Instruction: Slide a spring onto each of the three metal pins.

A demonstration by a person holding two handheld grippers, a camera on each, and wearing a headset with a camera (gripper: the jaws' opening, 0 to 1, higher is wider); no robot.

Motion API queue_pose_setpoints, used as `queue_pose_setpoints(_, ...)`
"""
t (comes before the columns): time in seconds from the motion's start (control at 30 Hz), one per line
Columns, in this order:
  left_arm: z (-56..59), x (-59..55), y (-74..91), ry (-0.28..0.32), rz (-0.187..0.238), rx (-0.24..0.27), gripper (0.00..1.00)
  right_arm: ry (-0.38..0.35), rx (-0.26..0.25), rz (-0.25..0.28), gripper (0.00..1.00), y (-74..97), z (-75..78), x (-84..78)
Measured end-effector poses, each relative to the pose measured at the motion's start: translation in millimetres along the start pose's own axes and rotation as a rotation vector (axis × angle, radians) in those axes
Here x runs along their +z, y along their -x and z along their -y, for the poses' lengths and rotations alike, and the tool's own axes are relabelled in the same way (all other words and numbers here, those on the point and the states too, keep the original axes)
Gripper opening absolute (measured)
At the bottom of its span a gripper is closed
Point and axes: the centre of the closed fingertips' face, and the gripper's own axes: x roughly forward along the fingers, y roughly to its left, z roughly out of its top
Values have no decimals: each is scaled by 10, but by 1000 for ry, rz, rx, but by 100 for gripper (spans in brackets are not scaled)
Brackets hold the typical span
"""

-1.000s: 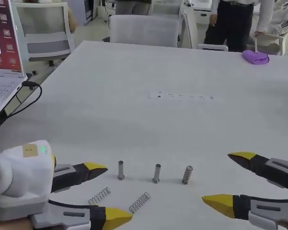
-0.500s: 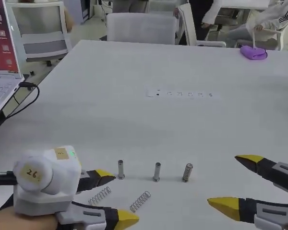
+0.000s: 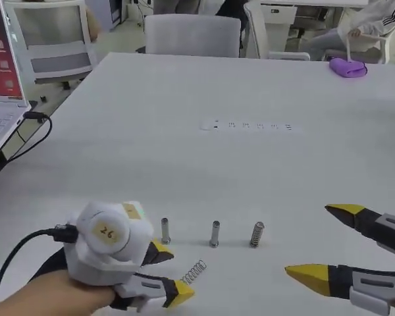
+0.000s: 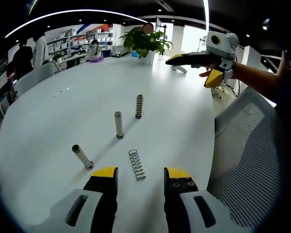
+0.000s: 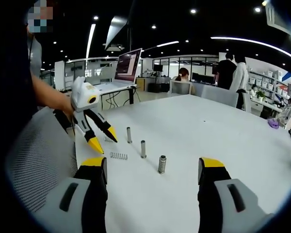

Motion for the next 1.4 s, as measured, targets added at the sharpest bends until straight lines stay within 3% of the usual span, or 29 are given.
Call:
queue_pose_setpoints(0.27,29,-51,-111,-24,-50,6,20,-9,1,-5,77,17,-5,-32)
queue_pose_setpoints(0.4,-17,-91,-170,-30,-81,23,17,-10,0,-7,76,15,-5,-36)
queue_pose_setpoints(0.77,19,-197,-280,-71,-134,15,13,-9,-3,-14,75,20,4,-58)
queue_pose_setpoints(1.07,-23,-219,-259,-94,-141,19,3,-9,-1,-18,74,16,-1,-68)
queue_pose_setpoints(1.4,-47,-241,-224,-119,-147,19,2,-3,-6,-15,73,44,-3,-40)
